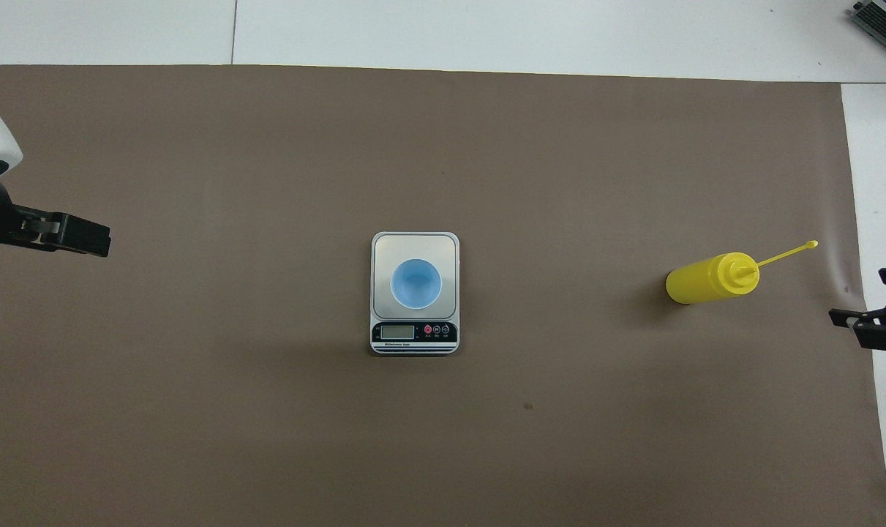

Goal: Pour seasoning into cup on scale with both arms
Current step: 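Open the right gripper and move it toward the yellow bottle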

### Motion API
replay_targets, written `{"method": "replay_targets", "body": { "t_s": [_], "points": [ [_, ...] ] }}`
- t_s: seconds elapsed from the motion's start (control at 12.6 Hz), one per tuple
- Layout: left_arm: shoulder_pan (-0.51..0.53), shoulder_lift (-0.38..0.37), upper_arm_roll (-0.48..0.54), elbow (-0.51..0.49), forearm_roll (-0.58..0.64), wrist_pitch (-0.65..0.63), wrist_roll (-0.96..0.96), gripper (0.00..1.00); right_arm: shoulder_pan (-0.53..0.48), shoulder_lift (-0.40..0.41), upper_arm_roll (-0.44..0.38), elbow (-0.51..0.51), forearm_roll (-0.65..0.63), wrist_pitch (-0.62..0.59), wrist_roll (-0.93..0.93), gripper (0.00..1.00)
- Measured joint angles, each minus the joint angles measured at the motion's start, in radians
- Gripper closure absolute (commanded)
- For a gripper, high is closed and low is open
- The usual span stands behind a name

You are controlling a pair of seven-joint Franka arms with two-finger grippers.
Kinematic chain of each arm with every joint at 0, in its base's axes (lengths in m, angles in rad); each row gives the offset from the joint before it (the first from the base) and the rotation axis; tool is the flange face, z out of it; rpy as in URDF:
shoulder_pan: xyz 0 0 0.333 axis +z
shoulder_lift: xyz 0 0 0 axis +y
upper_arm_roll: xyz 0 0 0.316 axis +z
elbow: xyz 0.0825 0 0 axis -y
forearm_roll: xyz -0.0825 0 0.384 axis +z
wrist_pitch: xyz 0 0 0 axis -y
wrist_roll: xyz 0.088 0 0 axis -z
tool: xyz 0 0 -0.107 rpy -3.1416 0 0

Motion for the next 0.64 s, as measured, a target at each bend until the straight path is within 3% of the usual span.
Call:
{"method": "replay_targets", "body": {
  "t_s": [0.64],
  "points": [
    [0.0,-0.013,0.001,0.001,0.0,0.0,0.0,0.0,-0.081,-0.002,-0.008,-0.18,0.348,0.085,-0.51,0.0]
  ]
}}
